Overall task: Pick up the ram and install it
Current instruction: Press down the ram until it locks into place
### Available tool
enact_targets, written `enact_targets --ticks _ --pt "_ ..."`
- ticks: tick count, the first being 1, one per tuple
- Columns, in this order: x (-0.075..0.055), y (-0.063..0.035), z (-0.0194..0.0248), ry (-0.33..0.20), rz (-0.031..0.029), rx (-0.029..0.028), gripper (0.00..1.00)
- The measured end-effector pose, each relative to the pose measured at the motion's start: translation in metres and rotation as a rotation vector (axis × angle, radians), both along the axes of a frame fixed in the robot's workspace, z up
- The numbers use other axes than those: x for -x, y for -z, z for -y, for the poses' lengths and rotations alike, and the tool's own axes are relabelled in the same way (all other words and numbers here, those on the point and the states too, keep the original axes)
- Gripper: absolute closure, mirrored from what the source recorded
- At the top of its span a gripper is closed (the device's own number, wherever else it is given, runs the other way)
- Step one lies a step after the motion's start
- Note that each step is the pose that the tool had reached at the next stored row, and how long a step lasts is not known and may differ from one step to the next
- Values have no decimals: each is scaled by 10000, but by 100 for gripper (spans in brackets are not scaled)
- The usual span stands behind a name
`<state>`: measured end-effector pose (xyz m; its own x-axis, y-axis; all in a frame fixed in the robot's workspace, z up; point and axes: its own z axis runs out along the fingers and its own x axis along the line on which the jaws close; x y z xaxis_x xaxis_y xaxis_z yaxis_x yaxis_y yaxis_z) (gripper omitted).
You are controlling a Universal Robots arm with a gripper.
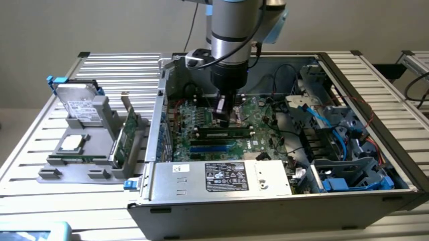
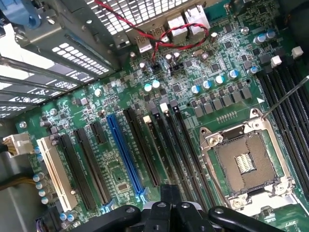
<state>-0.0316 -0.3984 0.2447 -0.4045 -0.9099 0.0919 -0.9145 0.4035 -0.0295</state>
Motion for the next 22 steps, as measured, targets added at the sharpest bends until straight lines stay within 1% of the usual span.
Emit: enact_targets --ticks 14,17,19,22 --pt "0 0 0 1727 65 10 89" --pt "0 0 0 2078 89 14 89" --pt "0 1 0 2281 125 15 89" --pt "-1 1 0 2591 227 15 89"
